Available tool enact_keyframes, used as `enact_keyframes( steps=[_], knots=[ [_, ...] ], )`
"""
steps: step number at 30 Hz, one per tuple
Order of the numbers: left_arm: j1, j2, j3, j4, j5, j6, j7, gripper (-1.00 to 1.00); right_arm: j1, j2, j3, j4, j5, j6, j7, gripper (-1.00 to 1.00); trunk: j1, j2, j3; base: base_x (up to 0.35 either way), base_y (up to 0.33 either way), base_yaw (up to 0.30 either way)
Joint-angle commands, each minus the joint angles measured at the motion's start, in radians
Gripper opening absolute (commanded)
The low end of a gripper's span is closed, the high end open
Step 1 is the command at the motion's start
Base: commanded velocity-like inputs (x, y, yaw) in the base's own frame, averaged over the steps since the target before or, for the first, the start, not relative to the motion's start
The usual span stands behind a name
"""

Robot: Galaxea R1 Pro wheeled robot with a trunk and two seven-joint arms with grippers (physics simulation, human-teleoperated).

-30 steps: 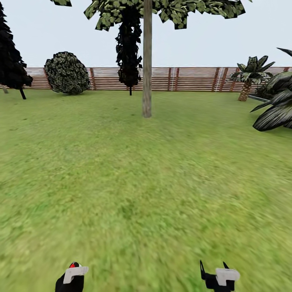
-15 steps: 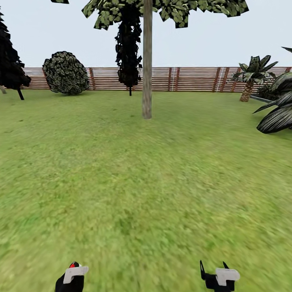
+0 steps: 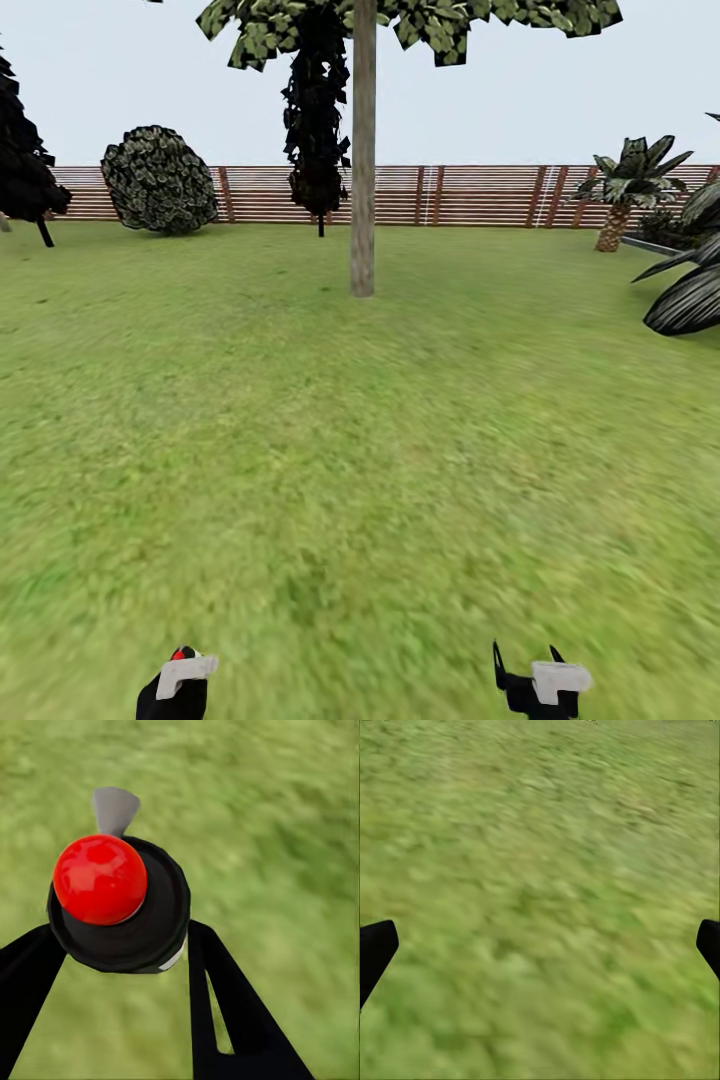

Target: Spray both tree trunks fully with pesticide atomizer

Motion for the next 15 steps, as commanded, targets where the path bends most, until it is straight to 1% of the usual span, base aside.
enact_keyframes(
  steps=[1, 15],
  knots=[
    [-0.001, 0.0, -0.001, 0.001, 0.004, -0.003, 0.001, -1.0, -0.001, 0.0, -0.005, 0.001, 0.011, -0.002, -0.005, 1.0, 0.0, 0.0, -0.001, 0.339, 0.0, 0.0],
    [-0.001, 0.0, -0.001, 0.001, 0.004, -0.003, 0.001, -1.0, -0.001, 0.0, -0.005, 0.001, 0.011, -0.002, -0.005, 1.0, 0.0, 0.0, -0.001, 0.339, 0.0, 0.0]
  ],
)
